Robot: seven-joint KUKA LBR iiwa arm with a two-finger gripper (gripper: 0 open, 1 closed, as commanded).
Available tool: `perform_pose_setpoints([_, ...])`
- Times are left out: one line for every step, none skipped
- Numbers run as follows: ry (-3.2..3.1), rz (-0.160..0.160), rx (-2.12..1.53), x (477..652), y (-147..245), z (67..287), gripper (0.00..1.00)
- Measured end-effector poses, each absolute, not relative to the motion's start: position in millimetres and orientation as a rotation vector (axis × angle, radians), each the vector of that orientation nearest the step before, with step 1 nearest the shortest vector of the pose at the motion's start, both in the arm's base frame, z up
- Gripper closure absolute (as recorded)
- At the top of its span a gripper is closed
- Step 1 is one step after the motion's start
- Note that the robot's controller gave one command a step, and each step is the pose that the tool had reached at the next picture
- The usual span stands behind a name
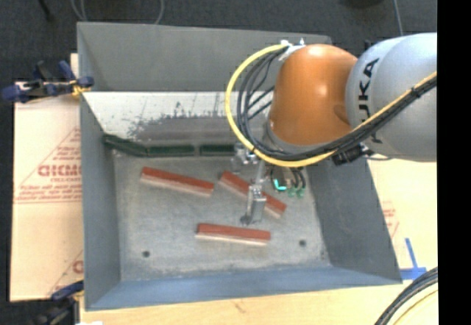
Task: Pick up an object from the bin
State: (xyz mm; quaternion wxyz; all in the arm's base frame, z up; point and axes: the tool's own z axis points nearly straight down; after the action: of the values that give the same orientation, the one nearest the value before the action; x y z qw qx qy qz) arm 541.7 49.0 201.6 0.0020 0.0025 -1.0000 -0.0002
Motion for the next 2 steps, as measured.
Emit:
perform_pose_setpoints([-3.091, 0.000, 0.551, 510.7, 57, 107, 0.00])
perform_pose_setpoints([-3.098, 0.003, 0.543, 547.9, 20, 68, 0.00])
